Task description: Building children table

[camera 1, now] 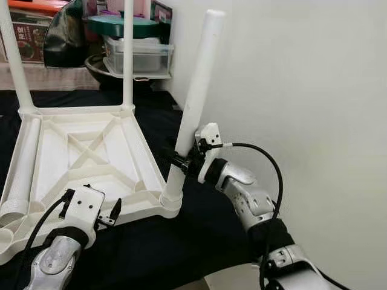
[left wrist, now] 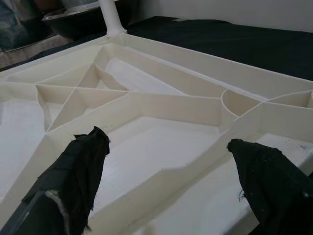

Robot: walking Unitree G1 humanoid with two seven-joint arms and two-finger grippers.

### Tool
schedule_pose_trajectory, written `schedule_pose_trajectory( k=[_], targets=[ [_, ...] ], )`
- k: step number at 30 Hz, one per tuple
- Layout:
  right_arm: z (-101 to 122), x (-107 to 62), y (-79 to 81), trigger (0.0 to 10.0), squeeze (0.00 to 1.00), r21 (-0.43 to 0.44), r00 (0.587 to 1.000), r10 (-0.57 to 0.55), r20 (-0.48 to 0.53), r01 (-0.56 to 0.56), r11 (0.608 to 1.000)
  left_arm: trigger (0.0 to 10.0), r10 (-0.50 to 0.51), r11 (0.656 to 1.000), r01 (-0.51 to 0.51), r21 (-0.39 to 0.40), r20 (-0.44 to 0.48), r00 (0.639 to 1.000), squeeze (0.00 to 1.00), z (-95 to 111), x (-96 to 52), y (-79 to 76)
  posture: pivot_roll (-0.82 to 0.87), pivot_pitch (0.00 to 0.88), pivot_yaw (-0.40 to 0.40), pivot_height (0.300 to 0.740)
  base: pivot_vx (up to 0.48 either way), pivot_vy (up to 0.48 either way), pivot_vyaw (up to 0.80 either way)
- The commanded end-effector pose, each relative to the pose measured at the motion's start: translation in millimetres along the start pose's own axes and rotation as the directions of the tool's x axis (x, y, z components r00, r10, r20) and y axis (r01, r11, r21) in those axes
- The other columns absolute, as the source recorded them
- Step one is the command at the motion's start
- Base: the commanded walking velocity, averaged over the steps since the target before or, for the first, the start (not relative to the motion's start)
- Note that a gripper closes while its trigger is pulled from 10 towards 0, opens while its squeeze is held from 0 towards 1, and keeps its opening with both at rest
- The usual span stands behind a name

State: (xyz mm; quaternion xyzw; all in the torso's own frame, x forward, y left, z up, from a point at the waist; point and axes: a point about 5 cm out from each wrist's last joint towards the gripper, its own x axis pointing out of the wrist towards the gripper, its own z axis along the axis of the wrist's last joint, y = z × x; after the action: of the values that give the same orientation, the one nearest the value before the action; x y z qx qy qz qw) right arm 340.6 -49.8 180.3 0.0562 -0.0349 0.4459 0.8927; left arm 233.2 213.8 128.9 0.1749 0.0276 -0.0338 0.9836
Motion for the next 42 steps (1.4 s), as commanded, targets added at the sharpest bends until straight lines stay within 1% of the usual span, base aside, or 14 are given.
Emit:
schedule_pose_trajectory(
  k=[1, 4, 8, 9, 11, 13, 14, 17, 22, 24, 26, 33, 36, 42],
  targets=[
    [-30, -11.4, -9.7, 0.0, 0.00, 0.029, 0.969, -0.225, -0.101, 0.229, 0.973, 10.0, -0.007, 1.000, 0.007, -0.006, 0.014, 1.000, 0.00, 2, 1.1, -3.8, 0.19, 0.000, -0.172, 0.740, 0.000, 0.000, 0.00],
    [-30, -15.5, -20.0, 0.0, 0.00, -0.007, 0.910, -0.406, -0.084, 0.407, 0.913, 10.0, -0.006, 1.000, 0.006, -0.005, 0.017, 1.000, 0.00, 3, 2.1, -4.4, 0.20, 0.000, -0.173, 0.740, 0.000, 0.000, 0.00],
    [-27, -13.8, -19.2, 0.0, 0.00, -0.018, 0.913, -0.403, -0.071, 0.403, 0.915, 10.0, -0.003, 1.000, 0.003, -0.004, 0.018, 1.000, 0.00, 3, 2.9, -2.9, 0.20, 0.000, -0.173, 0.740, 0.000, 0.000, 0.00],
    [-23, -8.6, -8.0, 0.0, 0.00, 0.014, 0.957, -0.287, -0.051, 0.288, 0.957, 10.0, -0.001, 1.000, 0.001, -0.004, 0.019, 1.000, 0.00, 3, 3.4, -1.9, 0.20, 0.000, -0.169, 0.740, 0.000, 0.000, 0.00],
    [-23, -8.6, -8.0, 0.0, 0.00, 0.014, 0.957, -0.287, -0.051, 0.288, 0.957, 10.0, -0.001, 1.000, 0.001, -0.004, 0.019, 1.000, 0.00, 3, 3.4, -1.9, 0.20, 0.000, -0.169, 0.740, 0.000, 0.000, 0.00],
    [-15, -8.7, 12.7, 0.0, 0.00, -0.001, 0.995, 0.078, -0.062, -0.079, 0.997, 10.0, -0.004, 1.000, 0.004, -0.003, 0.020, 1.000, 0.00, 3, 4.6, -0.9, 0.19, 0.000, -0.158, 0.740, 0.000, 0.000, 0.00],
    [-13, -14.1, 14.8, 0.0, 0.00, -0.016, 0.967, 0.227, -0.114, -0.230, 0.973, 10.0, -0.006, 1.000, 0.006, -0.001, 0.022, 1.000, 0.00, 3, 6.0, -0.5, 0.19, 0.000, -0.163, 0.740, 0.000, 0.000, 0.00],
    [-12, -24.5, 10.8, 0.0, 0.00, -0.026, 0.905, 0.372, -0.208, -0.385, 0.922, 10.0, -0.008, 1.000, 0.008, 0.001, 0.027, 1.000, 0.00, 4, 8.5, 0.2, 0.19, 0.000, -0.163, 0.740, 0.000, 0.000, 0.00],
    [-10, -27.1, 8.5, 0.0, 0.00, -0.037, 0.875, 0.419, -0.243, -0.440, 0.897, 10.0, -0.005, 1.000, 0.005, 0.002, 0.030, 1.000, 0.00, 5, 9.3, 0.3, 0.19, 0.000, -0.171, 0.740, 0.000, 0.000, 0.00],
    [-7, -29.2, 8.1, 0.0, 0.00, -0.037, 0.838, 0.477, -0.266, -0.503, 0.863, 10.0, -0.002, 1.000, 0.002, 0.000, 0.032, 0.999, 0.00, 5, 9.2, -0.2, 0.20, 0.000, -0.185, 0.740, 0.000, 0.000, 0.00],
    [-3, -28.2, 10.5, 0.0, 0.00, -0.013, 0.749, 0.595, -0.293, -0.625, 0.781, 10.0, 0.004, 1.000, -0.004, -0.004, 0.027, 1.000, 0.00, 4, 5.3, -1.4, 0.23, 0.000, -0.202, 0.740, 0.000, 0.000, 0.00],
    [-2, -21.9, 15.6, 0.0, 0.00, 0.031, 0.679, 0.676, -0.284, -0.699, 0.715, 10.0, 0.015, 1.000, -0.015, -0.006, 0.021, 1.000, 0.00, 2, 1.3, 1.0, 0.24, 0.000, -0.212, 0.740, 0.000, 0.000, 0.00],
    [0, -18.4, 17.9, 0.0, 0.00, 0.044, 0.608, 0.734, -0.304, -0.760, 0.648, 10.0, 0.020, 1.000, -0.020, -0.006, 0.021, 1.000, 0.00, 2, 0.0, 2.6, 0.24, 0.000, -0.212, 0.740, 0.000, 0.000, 0.00],
    [4, -12.2, 21.1, 0.0, 0.00, 0.024, 0.621, 0.732, -0.280, -0.758, 0.652, 10.0, 0.020, 1.000, -0.020, -0.011, 0.020, 1.000, 0.00, 3, -0.6, 1.2, 0.24, 0.000, -0.209, 0.740, 0.000, 0.000, 0.00]
  ],
)
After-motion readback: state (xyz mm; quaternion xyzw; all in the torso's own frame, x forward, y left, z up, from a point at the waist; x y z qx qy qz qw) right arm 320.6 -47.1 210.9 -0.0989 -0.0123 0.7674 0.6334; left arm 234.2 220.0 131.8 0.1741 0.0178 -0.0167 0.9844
